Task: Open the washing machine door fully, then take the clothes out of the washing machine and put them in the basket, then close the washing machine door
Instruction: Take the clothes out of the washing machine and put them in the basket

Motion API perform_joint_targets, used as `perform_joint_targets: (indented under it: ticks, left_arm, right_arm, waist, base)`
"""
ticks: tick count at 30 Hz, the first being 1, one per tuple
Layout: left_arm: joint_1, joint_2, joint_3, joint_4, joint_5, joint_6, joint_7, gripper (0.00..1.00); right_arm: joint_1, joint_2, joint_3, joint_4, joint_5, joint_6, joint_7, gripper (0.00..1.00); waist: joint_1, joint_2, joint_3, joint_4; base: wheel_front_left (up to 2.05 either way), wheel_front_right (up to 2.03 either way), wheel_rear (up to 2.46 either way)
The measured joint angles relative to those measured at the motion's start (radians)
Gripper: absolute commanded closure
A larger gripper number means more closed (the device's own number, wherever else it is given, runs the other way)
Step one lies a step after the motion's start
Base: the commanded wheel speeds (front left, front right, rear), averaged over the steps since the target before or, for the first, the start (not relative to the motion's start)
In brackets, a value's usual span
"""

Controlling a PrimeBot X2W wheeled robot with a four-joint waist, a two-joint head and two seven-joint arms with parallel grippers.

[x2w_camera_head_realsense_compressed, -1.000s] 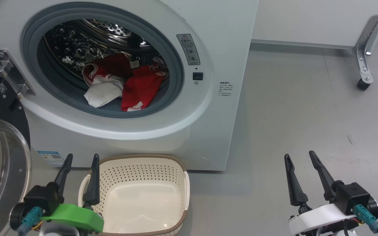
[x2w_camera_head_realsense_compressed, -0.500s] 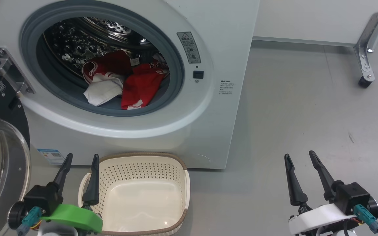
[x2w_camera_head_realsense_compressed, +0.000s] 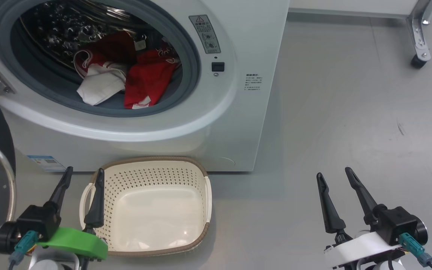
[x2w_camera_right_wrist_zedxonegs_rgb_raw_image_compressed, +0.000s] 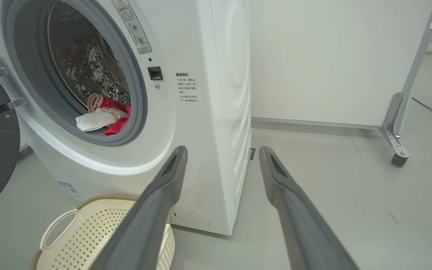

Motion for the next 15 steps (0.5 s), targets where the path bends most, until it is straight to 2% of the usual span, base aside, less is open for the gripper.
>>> perform_joint_targets:
  ticks: [4, 15]
  left_arm:
    - [-0.052, 0.027, 0.006, -0.012, 0.018, 0.000, 0.029, 0.00]
    - [-0.275, 0.094, 0.046, 0.017, 0.039, 0.035, 0.160, 0.00]
  right_arm:
    - [-0.014, 0.000, 0.010, -0.012, -0.002, -0.001, 0.000, 0.00]
    - [-0.095, 0.000, 0.047, -0.039, -0.017, -0.001, 0.000, 0.00]
  waist:
    - [0.0000, 0.0000, 0.059, -0.021]
    - [0.0000, 0.0000, 0.200, -0.093]
  base:
    - [0.00, 0.00, 0.00]
    - [0.00, 0.00, 0.00]
